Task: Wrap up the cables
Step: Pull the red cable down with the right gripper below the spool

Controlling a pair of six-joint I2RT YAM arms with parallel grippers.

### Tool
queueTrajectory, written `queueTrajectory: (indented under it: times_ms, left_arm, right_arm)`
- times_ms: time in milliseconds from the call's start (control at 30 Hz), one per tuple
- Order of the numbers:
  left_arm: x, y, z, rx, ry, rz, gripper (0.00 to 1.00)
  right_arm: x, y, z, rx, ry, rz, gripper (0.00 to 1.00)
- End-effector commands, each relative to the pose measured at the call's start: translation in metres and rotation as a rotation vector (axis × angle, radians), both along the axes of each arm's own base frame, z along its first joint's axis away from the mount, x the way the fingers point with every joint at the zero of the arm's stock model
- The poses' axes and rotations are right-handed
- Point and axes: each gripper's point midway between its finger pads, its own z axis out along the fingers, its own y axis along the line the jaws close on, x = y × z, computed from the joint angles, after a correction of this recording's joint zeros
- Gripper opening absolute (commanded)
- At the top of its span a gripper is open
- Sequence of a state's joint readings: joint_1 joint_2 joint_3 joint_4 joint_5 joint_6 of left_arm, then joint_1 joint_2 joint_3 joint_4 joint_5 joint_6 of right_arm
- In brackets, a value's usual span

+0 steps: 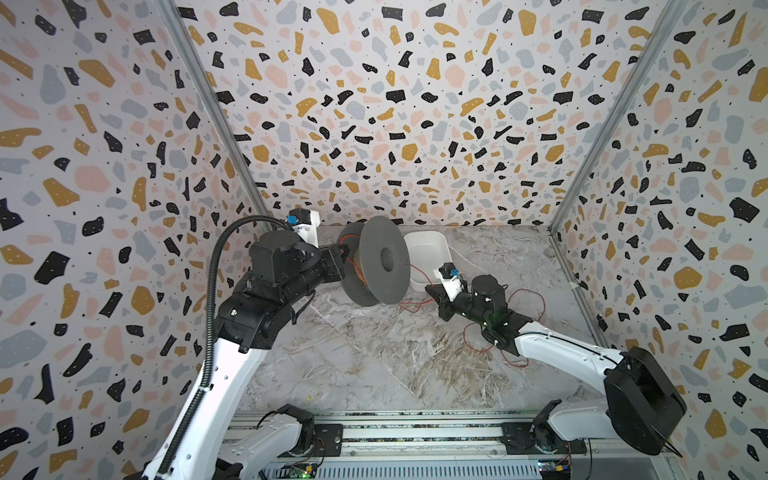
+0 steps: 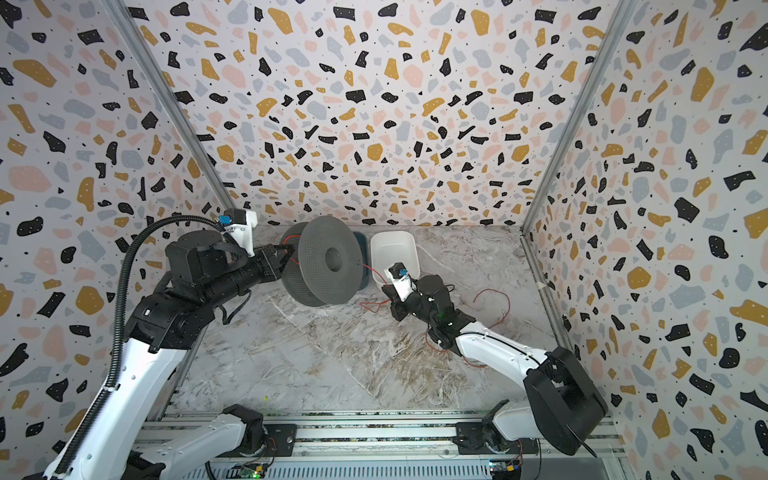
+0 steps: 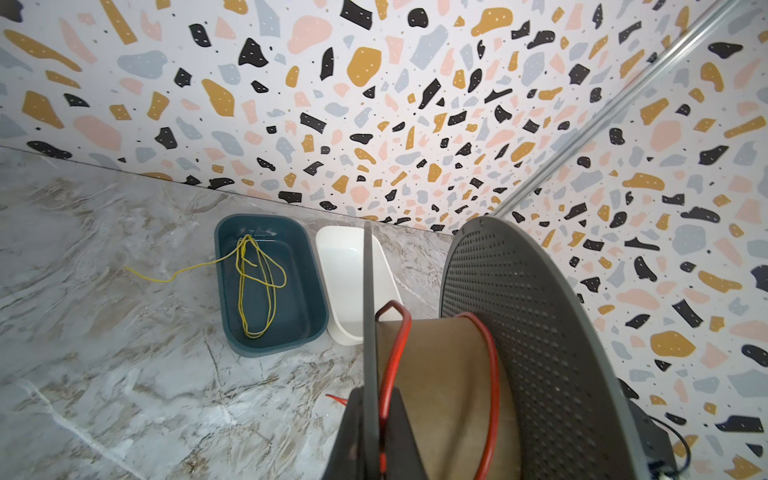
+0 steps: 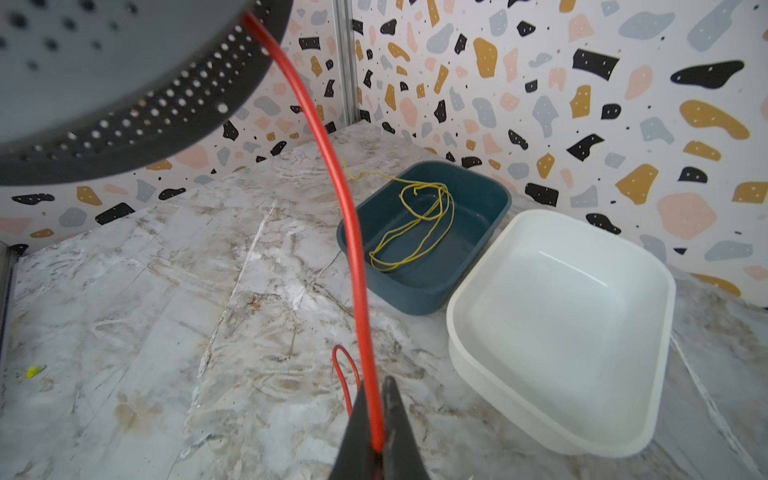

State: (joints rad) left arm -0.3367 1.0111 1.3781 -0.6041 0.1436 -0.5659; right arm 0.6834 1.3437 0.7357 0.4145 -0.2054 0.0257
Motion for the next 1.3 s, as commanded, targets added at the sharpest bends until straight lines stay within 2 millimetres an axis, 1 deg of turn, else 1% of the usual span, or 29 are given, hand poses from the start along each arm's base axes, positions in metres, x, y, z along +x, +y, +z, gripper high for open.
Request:
queueTrajectory:
  times_ms: [0, 167, 333, 433, 633, 733, 867, 967, 1133, 1267]
  left_arm:
    - [0.007, 0.012, 0.047, -0.131, -0.158, 0.094, 0.0]
    - [0.019, 0.025, 0.026, -0.155, -0.117, 0.203, 0.0]
    - [0.027, 0.035, 0.004, -0.166, -0.09, 0.282, 0.0]
    - [0.031, 0.042, -0.01, -0.149, -0.071, 0.335, 0.0]
    - [0.032, 0.062, -0.026, -0.107, -0.075, 0.453, 0.0]
    - [0.032, 0.066, -0.033, -0.086, -0.072, 0.484, 0.0]
    - [0.036, 0.064, -0.045, -0.022, -0.044, 0.508, 0.0]
    - [0.035, 0.064, -0.051, 0.022, -0.037, 0.532, 0.0]
    - [0.031, 0.059, -0.059, 0.123, -0.024, 0.568, 0.0]
    - [0.03, 0.051, -0.067, 0.197, -0.002, 0.572, 0.0]
  right_arm:
    - [-0.01, -0.005, -0.015, -0.047, 0.063, -0.039, 0.0]
    - [-0.027, 0.0, -0.035, -0.114, 0.07, -0.036, 0.0]
    - [-0.044, 0.011, -0.05, -0.176, 0.055, -0.013, 0.0]
    - [-0.054, 0.019, -0.054, -0.203, 0.036, 0.007, 0.0]
    - [-0.076, 0.04, -0.055, -0.251, -0.02, 0.071, 0.0]
    - [-0.087, 0.053, -0.053, -0.28, -0.059, 0.105, 0.0]
    - [-0.098, 0.071, -0.048, -0.307, -0.099, 0.126, 0.0]
    - [-0.105, 0.084, -0.042, -0.307, -0.125, 0.133, 0.0]
    - [-0.113, 0.101, -0.023, -0.297, -0.17, 0.126, 0.0]
    - [-0.109, 0.106, -0.003, -0.267, -0.198, 0.076, 0.0]
